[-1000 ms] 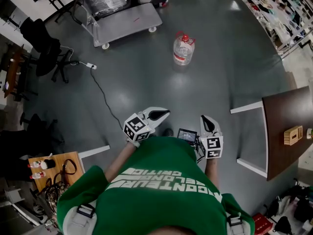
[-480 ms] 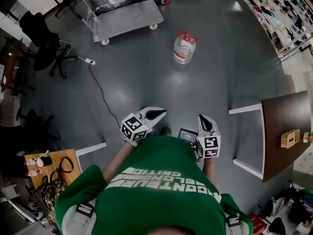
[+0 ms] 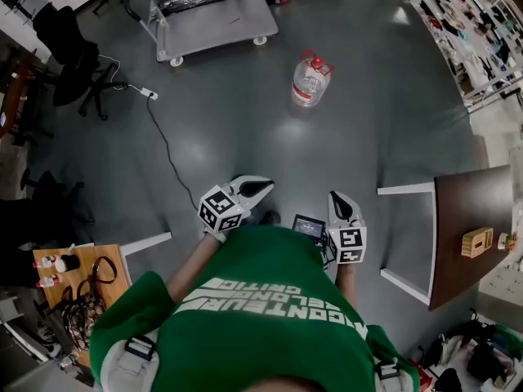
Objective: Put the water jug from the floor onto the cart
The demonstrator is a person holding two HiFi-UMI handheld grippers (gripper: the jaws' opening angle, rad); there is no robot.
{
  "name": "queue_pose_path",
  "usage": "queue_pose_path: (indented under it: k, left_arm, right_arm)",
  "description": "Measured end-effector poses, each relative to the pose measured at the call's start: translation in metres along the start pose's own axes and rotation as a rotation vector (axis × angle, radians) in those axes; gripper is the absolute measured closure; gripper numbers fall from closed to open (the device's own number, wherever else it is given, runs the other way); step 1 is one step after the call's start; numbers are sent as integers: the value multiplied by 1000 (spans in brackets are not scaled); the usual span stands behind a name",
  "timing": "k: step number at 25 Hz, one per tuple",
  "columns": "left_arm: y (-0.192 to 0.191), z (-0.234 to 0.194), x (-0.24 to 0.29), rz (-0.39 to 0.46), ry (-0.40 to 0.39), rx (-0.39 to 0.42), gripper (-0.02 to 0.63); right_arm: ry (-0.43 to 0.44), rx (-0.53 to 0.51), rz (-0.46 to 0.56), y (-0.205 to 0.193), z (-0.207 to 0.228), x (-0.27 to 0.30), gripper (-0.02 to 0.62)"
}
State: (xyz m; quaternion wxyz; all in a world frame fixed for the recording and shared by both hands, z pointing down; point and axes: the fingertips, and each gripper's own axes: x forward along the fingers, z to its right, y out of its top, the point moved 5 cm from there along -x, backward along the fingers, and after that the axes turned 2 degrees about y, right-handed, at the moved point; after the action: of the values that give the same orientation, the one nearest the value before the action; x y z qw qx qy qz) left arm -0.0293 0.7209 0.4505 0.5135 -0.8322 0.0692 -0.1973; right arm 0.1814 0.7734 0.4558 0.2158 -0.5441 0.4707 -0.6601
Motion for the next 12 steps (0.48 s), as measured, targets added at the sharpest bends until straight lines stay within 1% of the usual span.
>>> queue_pose_path:
  k: [2,5,12]
  left_arm:
    - [0,-9,-6,13,22,-28,598]
    - [3,-20,-8,16,38,-42,598]
    - [12,-26,0,23,15,-33,598]
  right_arm:
    - [2,-6,-2,4,-1,5,603]
    - [11,-20,-10,9,-5,11,603]
    - [41,-27,-30,11,-13,25,603]
